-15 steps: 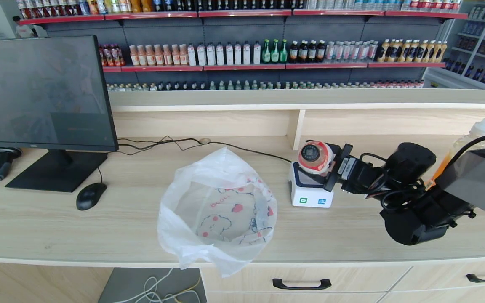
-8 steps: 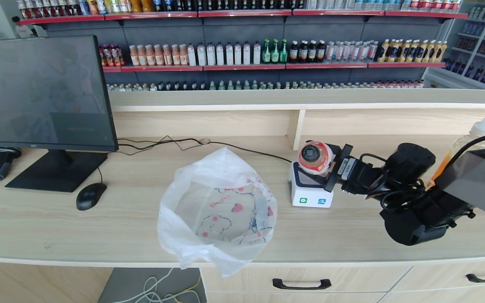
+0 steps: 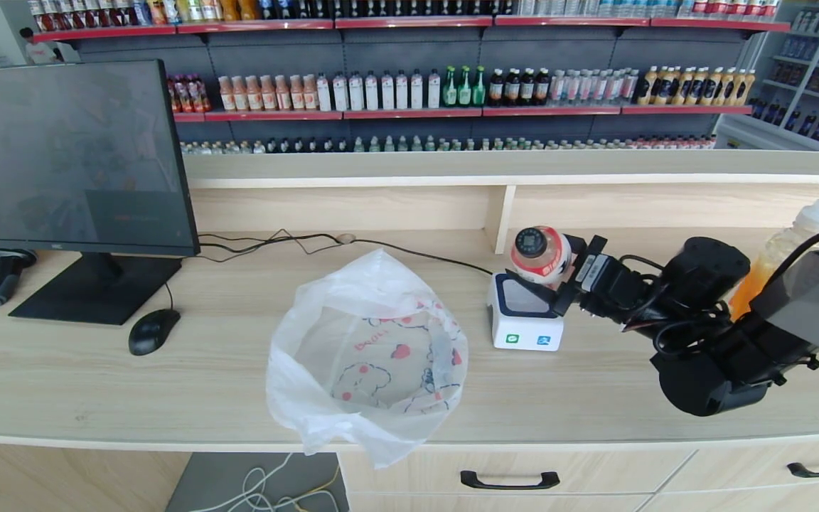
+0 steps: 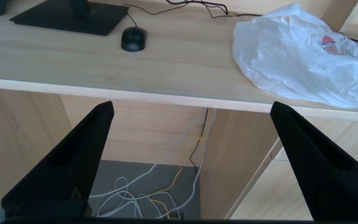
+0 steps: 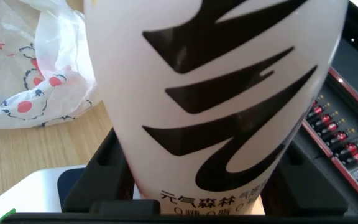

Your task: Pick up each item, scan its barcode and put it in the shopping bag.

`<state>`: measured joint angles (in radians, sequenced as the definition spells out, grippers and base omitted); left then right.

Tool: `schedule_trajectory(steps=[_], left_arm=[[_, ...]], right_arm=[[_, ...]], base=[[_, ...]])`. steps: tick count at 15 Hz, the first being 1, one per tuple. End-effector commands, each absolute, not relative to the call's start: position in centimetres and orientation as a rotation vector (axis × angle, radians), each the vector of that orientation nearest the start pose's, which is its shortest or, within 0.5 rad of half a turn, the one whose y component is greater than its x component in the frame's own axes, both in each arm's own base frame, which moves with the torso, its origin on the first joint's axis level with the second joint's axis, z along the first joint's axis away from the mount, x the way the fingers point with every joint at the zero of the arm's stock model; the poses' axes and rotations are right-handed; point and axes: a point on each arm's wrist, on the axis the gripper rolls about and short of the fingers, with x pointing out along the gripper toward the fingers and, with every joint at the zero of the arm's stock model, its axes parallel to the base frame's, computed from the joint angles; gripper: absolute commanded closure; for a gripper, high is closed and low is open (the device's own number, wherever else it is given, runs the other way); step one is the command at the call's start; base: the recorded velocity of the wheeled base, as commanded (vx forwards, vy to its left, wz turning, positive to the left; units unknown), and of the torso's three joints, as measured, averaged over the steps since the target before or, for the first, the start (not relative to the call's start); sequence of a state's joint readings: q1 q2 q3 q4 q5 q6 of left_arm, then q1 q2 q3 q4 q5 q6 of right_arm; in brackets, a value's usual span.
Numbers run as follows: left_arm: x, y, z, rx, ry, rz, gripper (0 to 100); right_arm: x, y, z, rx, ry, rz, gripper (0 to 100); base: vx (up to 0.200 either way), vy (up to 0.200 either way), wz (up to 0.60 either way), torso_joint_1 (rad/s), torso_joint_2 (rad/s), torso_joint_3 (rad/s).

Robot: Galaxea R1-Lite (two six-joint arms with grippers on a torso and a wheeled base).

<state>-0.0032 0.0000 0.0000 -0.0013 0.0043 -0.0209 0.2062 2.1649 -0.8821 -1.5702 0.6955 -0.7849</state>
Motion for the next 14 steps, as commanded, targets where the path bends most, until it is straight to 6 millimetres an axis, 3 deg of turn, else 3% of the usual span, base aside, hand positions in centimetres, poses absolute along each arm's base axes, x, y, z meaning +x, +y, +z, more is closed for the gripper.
schedule_trajectory(steps=[1,7,10,14], left_arm=[[-2.3,0.0,7.6,-0.021,-0.002,0.002,0],[-2.3,0.0,7.6,-0.021,-0.002,0.002,0],[-2.3,0.0,7.6,-0.021,0.000,0.002,0],[-2.3,0.0,7.6,-0.021,0.000,0.002,0]], right_arm=[[35.8,9.2,14.0,-0.789,-0.617,0.707,100],[31.5,10.0,16.3,-0.749,-0.604,0.671,100],[28.1,11.0,18.6,-0.601,-0.565,0.572,100],[25.4,13.5,20.2,-0.341,-0.503,0.445,100]], base=[[0.000,0.000,0.00,0.000,0.00,0.000],[0.000,0.000,0.00,0.000,0.00,0.000],[0.000,0.000,0.00,0.000,0.00,0.000],[0.000,0.000,0.00,0.000,0.00,0.000]])
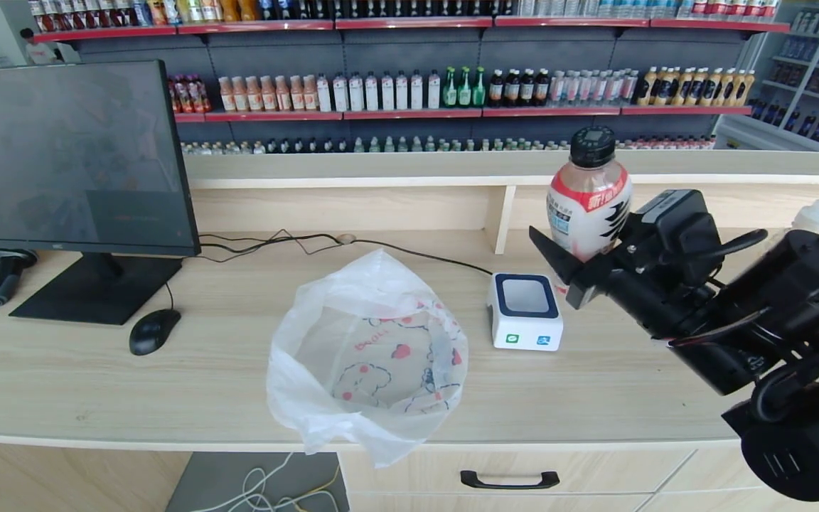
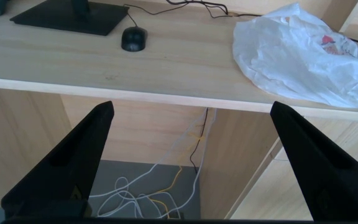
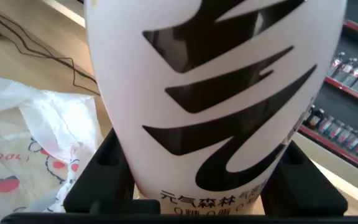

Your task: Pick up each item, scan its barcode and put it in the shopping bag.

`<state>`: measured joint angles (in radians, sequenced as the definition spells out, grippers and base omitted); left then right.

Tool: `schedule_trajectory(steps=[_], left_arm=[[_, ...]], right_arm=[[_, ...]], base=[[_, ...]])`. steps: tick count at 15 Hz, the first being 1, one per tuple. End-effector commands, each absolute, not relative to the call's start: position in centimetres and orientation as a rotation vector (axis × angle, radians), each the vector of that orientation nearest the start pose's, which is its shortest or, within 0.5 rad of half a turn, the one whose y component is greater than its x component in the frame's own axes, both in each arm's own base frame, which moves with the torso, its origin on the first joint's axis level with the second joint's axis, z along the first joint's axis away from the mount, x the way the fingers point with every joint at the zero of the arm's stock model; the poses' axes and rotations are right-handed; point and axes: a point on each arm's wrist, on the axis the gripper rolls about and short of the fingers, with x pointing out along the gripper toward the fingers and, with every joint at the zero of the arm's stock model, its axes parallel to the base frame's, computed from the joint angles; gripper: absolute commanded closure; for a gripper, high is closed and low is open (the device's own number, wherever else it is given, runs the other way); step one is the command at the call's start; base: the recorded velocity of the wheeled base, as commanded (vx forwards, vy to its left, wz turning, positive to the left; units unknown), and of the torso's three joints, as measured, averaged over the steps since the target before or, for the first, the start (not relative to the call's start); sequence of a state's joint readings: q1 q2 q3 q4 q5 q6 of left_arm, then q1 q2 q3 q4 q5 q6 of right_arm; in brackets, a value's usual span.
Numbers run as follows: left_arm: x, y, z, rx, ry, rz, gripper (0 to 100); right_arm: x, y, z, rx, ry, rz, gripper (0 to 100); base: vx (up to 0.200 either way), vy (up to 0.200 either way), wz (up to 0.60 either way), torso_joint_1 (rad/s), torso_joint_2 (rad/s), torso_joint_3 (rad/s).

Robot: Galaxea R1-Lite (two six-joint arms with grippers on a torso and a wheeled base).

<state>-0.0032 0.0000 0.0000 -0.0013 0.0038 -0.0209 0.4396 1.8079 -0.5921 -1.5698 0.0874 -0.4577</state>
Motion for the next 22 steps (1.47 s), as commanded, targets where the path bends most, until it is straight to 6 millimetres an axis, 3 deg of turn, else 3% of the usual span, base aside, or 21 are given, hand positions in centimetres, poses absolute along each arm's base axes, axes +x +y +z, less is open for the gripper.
schedule_trajectory(steps=[1,5,8,22], left_arm=[[-2.3,0.0,7.6,-0.017,-0.002,0.000,0],[-2.3,0.0,7.6,-0.018,0.000,0.002,0],[-2.3,0.0,7.6,-0.020,0.000,0.000,0],[-2.3,0.0,7.6,-0.020,-0.002,0.000,0]], right_arm=[[25.3,13.4,20.5,-0.279,-0.489,0.418,100],[25.1,12.9,20.6,-0.020,-0.412,0.280,100],[24.7,13.1,19.7,0.130,-0.345,0.224,100],[24.6,14.2,19.4,0.130,-0.333,0.260,100]], base=[[0.000,0.000,0.00,0.000,0.00,0.000],[0.000,0.000,0.00,0.000,0.00,0.000],[0.000,0.000,0.00,0.000,0.00,0.000],[-0.014,0.000,0.00,0.000,0.00,0.001]])
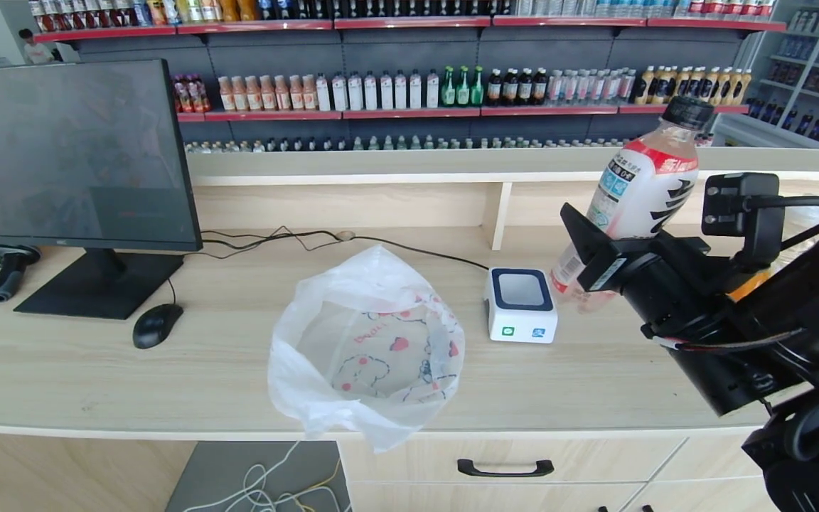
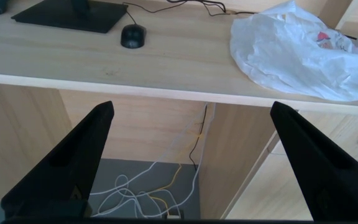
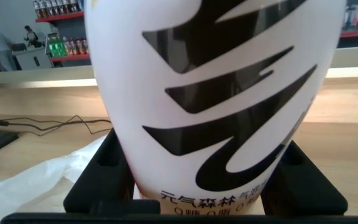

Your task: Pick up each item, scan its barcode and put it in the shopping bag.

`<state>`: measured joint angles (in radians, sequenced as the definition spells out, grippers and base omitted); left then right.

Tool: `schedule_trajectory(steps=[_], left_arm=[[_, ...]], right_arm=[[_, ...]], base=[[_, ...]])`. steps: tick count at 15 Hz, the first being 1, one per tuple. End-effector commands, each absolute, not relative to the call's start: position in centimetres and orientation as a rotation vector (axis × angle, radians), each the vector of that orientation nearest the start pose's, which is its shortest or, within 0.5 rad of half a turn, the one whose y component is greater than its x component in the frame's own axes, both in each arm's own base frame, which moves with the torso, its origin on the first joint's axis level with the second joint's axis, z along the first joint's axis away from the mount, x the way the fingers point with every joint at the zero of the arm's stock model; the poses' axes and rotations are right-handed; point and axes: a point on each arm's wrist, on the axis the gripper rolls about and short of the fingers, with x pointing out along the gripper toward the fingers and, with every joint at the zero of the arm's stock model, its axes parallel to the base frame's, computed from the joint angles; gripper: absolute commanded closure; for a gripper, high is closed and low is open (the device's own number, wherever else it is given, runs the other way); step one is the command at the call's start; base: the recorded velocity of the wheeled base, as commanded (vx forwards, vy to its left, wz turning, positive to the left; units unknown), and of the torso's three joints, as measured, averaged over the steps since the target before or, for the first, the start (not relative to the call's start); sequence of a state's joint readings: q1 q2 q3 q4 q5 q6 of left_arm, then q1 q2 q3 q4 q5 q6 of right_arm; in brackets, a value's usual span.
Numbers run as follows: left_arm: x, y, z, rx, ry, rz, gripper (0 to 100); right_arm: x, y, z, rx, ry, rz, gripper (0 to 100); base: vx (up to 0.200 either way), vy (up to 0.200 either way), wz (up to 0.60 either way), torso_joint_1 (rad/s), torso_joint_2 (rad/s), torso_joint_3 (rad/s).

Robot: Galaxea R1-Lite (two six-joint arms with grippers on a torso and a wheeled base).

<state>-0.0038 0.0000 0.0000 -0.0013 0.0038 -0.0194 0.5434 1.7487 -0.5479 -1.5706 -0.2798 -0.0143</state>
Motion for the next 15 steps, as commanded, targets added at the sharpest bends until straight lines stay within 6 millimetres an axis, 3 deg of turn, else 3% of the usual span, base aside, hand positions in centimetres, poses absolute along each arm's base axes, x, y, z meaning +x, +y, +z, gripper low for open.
schedule_trajectory(steps=[1,8,15], left_arm=[[-2.27,0.02,7.57,-0.021,0.000,0.002,0],[-2.28,0.02,7.56,-0.021,-0.002,0.000,0],[-2.28,0.02,7.56,-0.018,-0.002,0.000,0]], right_arm=[[24.60,14.22,19.36,0.130,-0.333,0.261,100],[24.56,14.25,19.44,0.131,-0.336,0.263,100],[24.75,14.47,19.84,0.139,-0.353,0.265,100]], base=[[0.000,0.000,0.00,0.000,0.00,0.000],[0.000,0.200,0.00,0.000,0.01,0.004],[0.000,0.000,0.00,0.000,0.00,0.000]])
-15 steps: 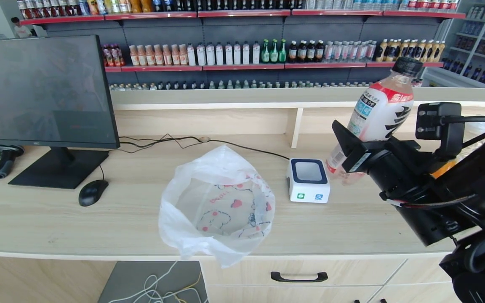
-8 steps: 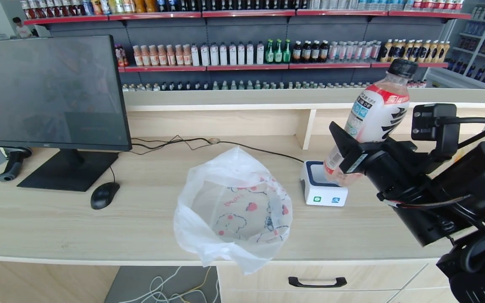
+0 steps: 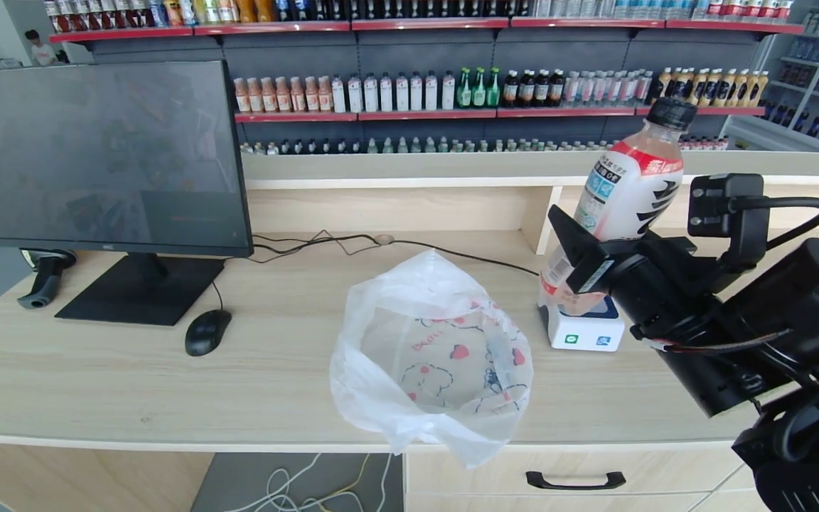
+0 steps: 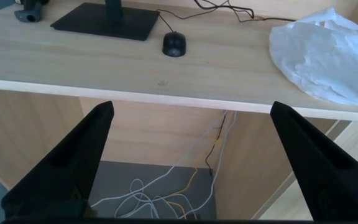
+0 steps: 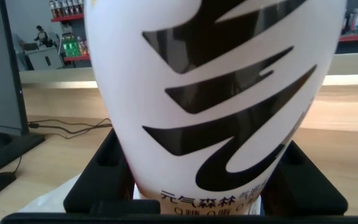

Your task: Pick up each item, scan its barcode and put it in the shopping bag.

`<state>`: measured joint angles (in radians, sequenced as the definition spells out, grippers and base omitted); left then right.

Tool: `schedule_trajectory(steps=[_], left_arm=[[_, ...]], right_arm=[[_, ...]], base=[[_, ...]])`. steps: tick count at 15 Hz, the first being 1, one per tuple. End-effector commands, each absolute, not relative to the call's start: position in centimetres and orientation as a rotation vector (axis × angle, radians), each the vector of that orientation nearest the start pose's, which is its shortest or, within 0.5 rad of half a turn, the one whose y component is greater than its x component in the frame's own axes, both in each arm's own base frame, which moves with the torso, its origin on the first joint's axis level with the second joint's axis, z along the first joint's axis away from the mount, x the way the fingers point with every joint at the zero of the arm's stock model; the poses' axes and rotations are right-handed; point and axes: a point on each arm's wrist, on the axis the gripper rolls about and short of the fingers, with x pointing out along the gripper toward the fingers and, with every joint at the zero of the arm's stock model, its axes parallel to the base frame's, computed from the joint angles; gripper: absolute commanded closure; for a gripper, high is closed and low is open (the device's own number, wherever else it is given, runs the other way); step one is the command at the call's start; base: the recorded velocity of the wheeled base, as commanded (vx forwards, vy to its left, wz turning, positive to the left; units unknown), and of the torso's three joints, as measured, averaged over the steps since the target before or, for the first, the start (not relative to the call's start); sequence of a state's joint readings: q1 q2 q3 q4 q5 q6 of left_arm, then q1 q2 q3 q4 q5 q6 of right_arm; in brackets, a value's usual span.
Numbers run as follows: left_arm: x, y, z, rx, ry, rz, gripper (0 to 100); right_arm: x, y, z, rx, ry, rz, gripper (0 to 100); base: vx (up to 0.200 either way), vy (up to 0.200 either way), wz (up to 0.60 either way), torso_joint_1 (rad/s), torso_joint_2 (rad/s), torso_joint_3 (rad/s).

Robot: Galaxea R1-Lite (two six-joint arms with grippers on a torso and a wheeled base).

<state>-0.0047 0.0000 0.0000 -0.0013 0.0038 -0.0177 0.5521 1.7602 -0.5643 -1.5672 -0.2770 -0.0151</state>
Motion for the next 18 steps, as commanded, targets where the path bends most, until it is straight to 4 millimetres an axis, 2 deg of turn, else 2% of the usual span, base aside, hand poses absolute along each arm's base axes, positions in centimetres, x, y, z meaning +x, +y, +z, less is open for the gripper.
schedule_trajectory(steps=[1,6,10,15,17,18], left_arm=[[-2.3,0.0,7.6,-0.017,-0.003,0.000,0],[-2.3,0.0,7.6,-0.015,-0.005,0.000,0],[-2.3,0.0,7.6,-0.015,-0.005,0.000,0],[-2.3,0.0,7.6,-0.017,-0.008,0.000,0],[-2.3,0.0,7.6,-0.023,-0.006,0.001,0],[-2.3,0.0,7.6,-0.020,-0.005,0.000,0]], right_arm=[[24.9,14.5,19.8,0.139,-0.353,0.265,100],[24.9,14.5,19.5,0.132,-0.340,0.266,100],[26.1,15.8,18.9,0.127,-0.333,0.280,100],[28.1,18.5,16.3,0.106,-0.278,0.316,100],[29.6,19.2,15.6,0.111,-0.281,0.311,100],[30.5,19.9,14.7,0.104,-0.268,0.313,100]], base=[[0.000,0.000,0.00,0.000,0.00,0.000],[0.000,0.000,0.60,0.004,0.00,0.000],[0.000,0.000,0.00,0.000,0.00,0.000],[0.000,0.000,0.00,0.000,0.00,0.000],[0.000,0.000,0.00,0.000,0.00,0.000],[0.000,0.000,0.00,0.000,0.00,0.000]])
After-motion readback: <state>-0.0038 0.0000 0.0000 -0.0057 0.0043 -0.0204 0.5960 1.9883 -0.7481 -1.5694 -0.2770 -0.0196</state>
